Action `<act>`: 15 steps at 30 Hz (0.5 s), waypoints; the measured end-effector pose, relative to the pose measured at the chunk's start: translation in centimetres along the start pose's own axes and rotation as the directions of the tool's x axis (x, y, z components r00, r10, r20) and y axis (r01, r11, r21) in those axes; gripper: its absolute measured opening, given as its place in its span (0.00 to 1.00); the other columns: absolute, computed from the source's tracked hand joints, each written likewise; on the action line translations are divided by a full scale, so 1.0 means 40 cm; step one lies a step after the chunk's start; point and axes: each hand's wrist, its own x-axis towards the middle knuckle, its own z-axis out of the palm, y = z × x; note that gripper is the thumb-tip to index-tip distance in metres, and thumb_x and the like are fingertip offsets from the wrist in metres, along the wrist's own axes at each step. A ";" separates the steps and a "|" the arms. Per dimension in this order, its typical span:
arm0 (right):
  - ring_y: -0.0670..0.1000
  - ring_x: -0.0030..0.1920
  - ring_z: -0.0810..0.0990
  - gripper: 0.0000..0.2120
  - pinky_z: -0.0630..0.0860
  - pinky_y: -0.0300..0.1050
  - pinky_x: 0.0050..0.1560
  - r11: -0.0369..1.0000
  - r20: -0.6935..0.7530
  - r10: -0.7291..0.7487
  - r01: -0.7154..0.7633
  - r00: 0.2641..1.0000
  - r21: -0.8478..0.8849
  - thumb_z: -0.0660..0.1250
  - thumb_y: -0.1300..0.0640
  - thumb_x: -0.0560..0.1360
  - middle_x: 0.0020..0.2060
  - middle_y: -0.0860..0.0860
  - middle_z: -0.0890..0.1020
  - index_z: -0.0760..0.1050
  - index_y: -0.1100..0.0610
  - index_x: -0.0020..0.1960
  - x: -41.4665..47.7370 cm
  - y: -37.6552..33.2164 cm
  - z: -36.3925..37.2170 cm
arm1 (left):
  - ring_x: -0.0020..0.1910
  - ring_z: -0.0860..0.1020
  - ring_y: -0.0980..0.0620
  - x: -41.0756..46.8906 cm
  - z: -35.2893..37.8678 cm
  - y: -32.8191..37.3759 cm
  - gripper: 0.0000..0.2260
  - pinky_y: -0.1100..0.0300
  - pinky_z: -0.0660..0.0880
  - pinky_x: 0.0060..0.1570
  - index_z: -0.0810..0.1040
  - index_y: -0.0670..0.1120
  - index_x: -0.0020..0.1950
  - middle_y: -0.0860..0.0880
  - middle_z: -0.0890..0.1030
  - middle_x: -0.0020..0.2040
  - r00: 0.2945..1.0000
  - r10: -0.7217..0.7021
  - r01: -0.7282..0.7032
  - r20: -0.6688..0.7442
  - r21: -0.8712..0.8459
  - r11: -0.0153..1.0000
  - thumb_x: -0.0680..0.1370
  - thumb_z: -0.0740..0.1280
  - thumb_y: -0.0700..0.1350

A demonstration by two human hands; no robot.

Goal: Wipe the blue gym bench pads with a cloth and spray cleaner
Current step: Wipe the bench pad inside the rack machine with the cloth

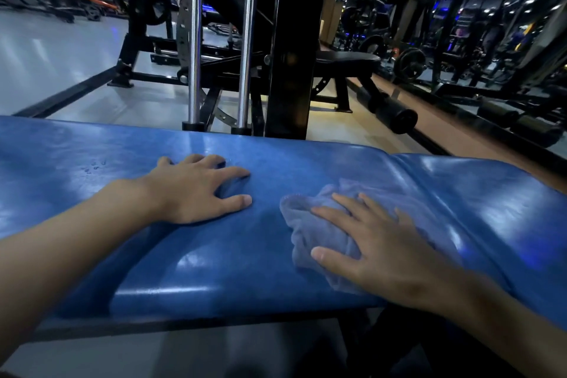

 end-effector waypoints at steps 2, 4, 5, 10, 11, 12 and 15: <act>0.46 0.78 0.43 0.41 0.46 0.62 0.74 1.000 -0.038 0.010 -0.010 0.999 0.012 0.36 0.21 0.61 0.77 0.34 0.47 0.46 0.28 0.74 0.043 -0.007 -0.001 | 0.78 0.56 0.51 0.002 0.003 -0.002 0.36 0.37 0.58 0.71 0.52 0.72 0.74 0.56 0.58 0.79 1.000 0.013 -0.012 -0.021 0.022 1.000 0.67 0.40 0.79; 0.48 0.78 0.47 0.41 0.50 0.64 0.73 1.000 -0.082 0.001 -0.001 0.997 0.006 0.35 0.22 0.63 0.77 0.34 0.50 0.48 0.30 0.74 0.105 -0.011 -0.003 | 0.77 0.57 0.50 0.003 0.008 -0.001 0.39 0.37 0.59 0.70 0.51 0.72 0.74 0.56 0.59 0.78 0.999 0.019 -0.018 -0.032 0.043 0.999 0.64 0.36 0.80; 0.49 0.78 0.49 0.40 0.52 0.65 0.71 1.000 -0.106 -0.004 0.004 0.994 -0.001 0.35 0.23 0.63 0.77 0.35 0.52 0.49 0.31 0.74 0.143 -0.008 -0.003 | 0.77 0.58 0.50 0.004 0.011 -0.002 0.40 0.37 0.59 0.70 0.51 0.72 0.74 0.56 0.59 0.78 0.999 0.024 -0.022 -0.040 0.052 0.998 0.63 0.35 0.80; 0.52 0.76 0.56 0.34 0.56 0.67 0.68 0.999 -0.150 0.038 -0.037 0.988 0.004 0.39 0.27 0.71 0.76 0.40 0.58 0.53 0.34 0.75 0.370 0.012 -0.014 | 0.75 0.60 0.49 0.011 0.020 -0.006 0.39 0.39 0.62 0.67 0.50 0.71 0.73 0.56 0.62 0.75 0.995 0.043 -0.036 -0.086 0.081 0.996 0.63 0.33 0.79; 0.54 0.75 0.58 0.32 0.58 0.68 0.68 0.999 -0.153 0.046 -0.047 0.987 -0.003 0.41 0.28 0.73 0.76 0.41 0.60 0.54 0.35 0.75 0.411 0.012 -0.020 | 0.74 0.60 0.49 0.012 0.023 -0.006 0.39 0.39 0.63 0.66 0.50 0.71 0.73 0.56 0.62 0.75 0.995 0.044 -0.036 -0.093 0.088 0.996 0.63 0.33 0.78; 0.56 0.74 0.60 0.30 0.59 0.68 0.67 0.998 -0.153 0.057 -0.058 0.987 -0.004 0.42 0.29 0.74 0.75 0.43 0.62 0.55 0.35 0.75 0.446 0.011 -0.026 | 0.74 0.61 0.49 0.013 0.025 -0.005 0.38 0.39 0.63 0.66 0.50 0.71 0.73 0.56 0.62 0.74 0.994 0.042 -0.033 -0.101 0.091 0.995 0.64 0.33 0.78; 0.58 0.72 0.62 0.27 0.60 0.67 0.64 0.997 -0.129 0.078 -0.074 0.989 0.033 0.45 0.31 0.75 0.73 0.45 0.65 0.56 0.32 0.74 0.499 0.006 -0.046 | 0.74 0.61 0.49 0.015 0.025 -0.005 0.38 0.39 0.63 0.66 0.50 0.71 0.72 0.57 0.62 0.74 0.994 0.030 -0.021 -0.106 0.079 0.997 0.64 0.34 0.78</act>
